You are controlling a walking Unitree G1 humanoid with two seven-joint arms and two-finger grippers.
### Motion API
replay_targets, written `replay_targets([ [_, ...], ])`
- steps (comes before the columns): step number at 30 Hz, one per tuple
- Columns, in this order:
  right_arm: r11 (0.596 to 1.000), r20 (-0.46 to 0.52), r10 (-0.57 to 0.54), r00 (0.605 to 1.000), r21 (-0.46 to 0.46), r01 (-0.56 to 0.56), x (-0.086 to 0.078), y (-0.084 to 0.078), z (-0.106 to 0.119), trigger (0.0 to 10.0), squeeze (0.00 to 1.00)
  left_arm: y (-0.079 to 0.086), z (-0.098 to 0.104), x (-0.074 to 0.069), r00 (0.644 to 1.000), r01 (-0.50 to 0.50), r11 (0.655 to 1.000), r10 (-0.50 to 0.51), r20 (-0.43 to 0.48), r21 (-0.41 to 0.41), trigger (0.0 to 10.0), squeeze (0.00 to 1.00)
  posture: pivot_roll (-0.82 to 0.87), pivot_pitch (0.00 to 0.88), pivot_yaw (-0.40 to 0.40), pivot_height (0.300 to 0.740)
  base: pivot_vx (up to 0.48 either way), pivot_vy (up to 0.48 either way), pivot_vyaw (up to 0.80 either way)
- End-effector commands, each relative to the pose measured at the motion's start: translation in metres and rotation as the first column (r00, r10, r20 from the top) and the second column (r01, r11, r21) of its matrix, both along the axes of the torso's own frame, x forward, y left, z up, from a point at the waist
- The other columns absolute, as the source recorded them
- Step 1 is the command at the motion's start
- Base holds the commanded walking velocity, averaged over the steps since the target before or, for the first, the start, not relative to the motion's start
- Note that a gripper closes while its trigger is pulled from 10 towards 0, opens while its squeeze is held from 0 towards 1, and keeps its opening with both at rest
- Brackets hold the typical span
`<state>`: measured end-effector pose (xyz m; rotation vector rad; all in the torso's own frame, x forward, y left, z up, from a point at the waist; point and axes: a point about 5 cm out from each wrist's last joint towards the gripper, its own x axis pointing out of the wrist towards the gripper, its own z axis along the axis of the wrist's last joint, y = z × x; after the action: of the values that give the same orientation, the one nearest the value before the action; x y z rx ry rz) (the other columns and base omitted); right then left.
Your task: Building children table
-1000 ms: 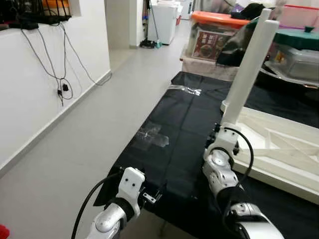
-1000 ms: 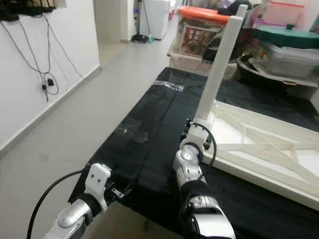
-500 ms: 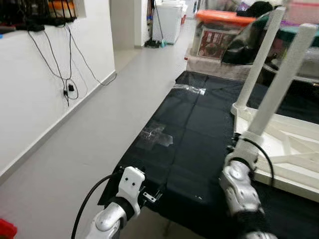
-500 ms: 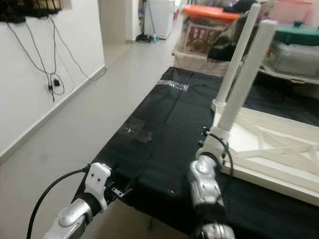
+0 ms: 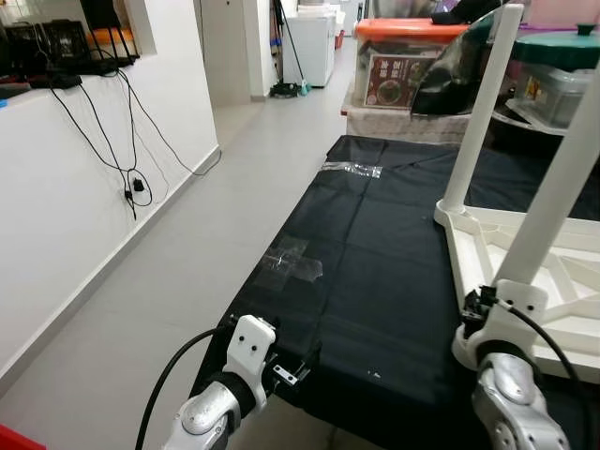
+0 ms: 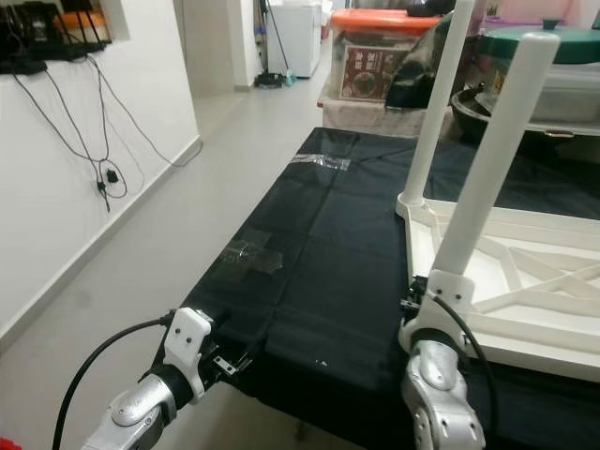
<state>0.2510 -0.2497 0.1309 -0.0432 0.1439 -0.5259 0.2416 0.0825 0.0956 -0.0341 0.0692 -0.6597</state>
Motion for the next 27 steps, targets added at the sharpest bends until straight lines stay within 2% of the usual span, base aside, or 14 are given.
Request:
replay_targets([
  [1, 0.974, -0.158, -0.228, 0.961, -0.056, 0.221, -0.023, -0.035, -0.017, 10.0, 0.0, 0.003, -0.005, 0.001, 1.0, -0.001, 1.0, 0.001, -0.024, 0.013, 10.0, 0.0, 0.04, 0.0, 0.026, 0.74, 0.0, 0.0, 0.0],
  [2, 0.974, -0.158, -0.228, 0.961, -0.056, 0.221, -0.023, -0.035, -0.017, 10.0, 0.0, 0.003, -0.005, 0.001, 1.0, -0.001, 1.0, 0.001, -0.024, 0.013, 10.0, 0.0, 0.04, 0.0, 0.026, 0.74, 0.0, 0.0, 0.0],
  [3, 0.97, -0.177, -0.244, 0.954, -0.059, 0.237, -0.027, -0.036, -0.018, 10.0, 0.64, 0.003, -0.005, 0.001, 1.0, -0.002, 1.0, 0.002, -0.023, 0.014, 10.0, 0.0, 0.04, 0.0, 0.023, 0.74, 0.0, 0.0, 0.0],
  [4, 0.97, -0.177, -0.244, 0.954, -0.059, 0.237, -0.027, -0.036, -0.018, 10.0, 0.64, 0.003, -0.005, 0.001, 1.0, -0.002, 1.0, 0.002, -0.023, 0.014, 10.0, 0.0, 0.04, 0.0, 0.023, 0.74, 0.0, 0.0, 0.0],
  [5, 0.972, -0.163, -0.234, 0.958, -0.059, 0.228, -0.026, -0.032, -0.016, 10.0, 1.0, 0.003, -0.004, 0.001, 1.0, -0.003, 1.0, 0.003, -0.022, 0.015, 10.0, 0.0, 0.05, 0.0, 0.021, 0.74, 0.0, 0.0, 0.0],
  [6, 0.979, -0.127, -0.204, 0.971, -0.047, 0.2, -0.022, -0.022, -0.01, 10.0, 1.0, 0.003, -0.004, 0.0, 1.0, -0.004, 1.0, 0.004, -0.022, 0.015, 10.0, 0.0, 0.05, 0.0, 0.016, 0.74, 0.0, 0.0, 0.0],
  [8, 0.98, -0.115, -0.199, 0.973, -0.041, 0.195, -0.02, -0.018, -0.008, 10.0, 1.0, 0.003, -0.004, 0.0, 1.0, -0.004, 1.0, 0.004, -0.022, 0.015, 10.0, 0.0, 0.05, 0.0, 0.016, 0.74, 0.0, 0.0, 0.0],
  [9, 0.986, -0.088, -0.163, 0.983, -0.038, 0.161, -0.017, -0.012, -0.004, 10.0, 0.0, 0.003, -0.004, 0.0, 1.0, -0.005, 1.0, 0.005, -0.021, 0.015, 10.0, 0.0, 0.05, 0.0, 0.012, 0.74, 0.0, 0.0, 0.0],
  [11, 0.99, -0.069, -0.137, 0.988, -0.037, 0.135, -0.015, -0.009, -0.001, 10.0, 0.0, 0.002, -0.004, 0.0, 1.0, -0.006, 1.0, 0.006, -0.021, 0.014, 10.0, 0.0, 0.05, 0.0, 0.012, 0.74, 0.0, 0.0, 0.0],
  [14, 0.993, -0.021, -0.065, 0.998, -0.103, 0.063, -0.018, -0.003, 0.008, 10.0, 0.0, 0.003, -0.004, 0.0, 1.0, -0.009, 1.0, 0.009, -0.02, 0.014, 10.0, 0.0, 0.05, 0.0, 0.009, 0.74, 0.0, 0.0, 0.0],
  [16, 0.988, -0.024, -0.033, 0.999, -0.151, 0.029, -0.024, -0.004, 0.008, 10.0, 0.0, 0.003, -0.004, 0.0, 1.0, -0.01, 1.0, 0.011, -0.02, 0.013, 10.0, 0.0, 0.04, 0.0, 0.01, 0.74, 0.0, 0.0, 0.0],
  [19, 0.979, -0.069, 0.015, 0.998, -0.2, -0.028, -0.047, -0.008, -0.001, 10.0, 0.0, 0.004, -0.003, 0.001, 1.0, -0.013, 1.0, 0.013, -0.019, 0.011, 10.0, 0.0, 0.04, 0.0, 0.01, 0.74, 0.0, 0.0, 0.0],
  [23, 0.975, -0.076, 0.03, 0.997, -0.218, -0.046, -0.053, -0.009, -0.002, 10.0, 0.0, 0.004, -0.003, 0.001, 1.0, -0.013, 1.0, 0.013, -0.019, 0.011, 10.0, 0.0, 0.04, 0.0, 0.01, 0.74, 0.0, 0.0, 0.0],
  [27, 0.942, -0.093, 0.246, 0.965, -0.212, -0.26, -0.07, 0.002, -0.005, 10.0, 0.0, 0.004, -0.003, 0.002, 1.0, -0.01, 1.0, 0.01, -0.019, 0.011, 10.0, 0.0, 0.02, 0.0, 0.015, 0.74, 0.0, 0.0, 0.0],
])
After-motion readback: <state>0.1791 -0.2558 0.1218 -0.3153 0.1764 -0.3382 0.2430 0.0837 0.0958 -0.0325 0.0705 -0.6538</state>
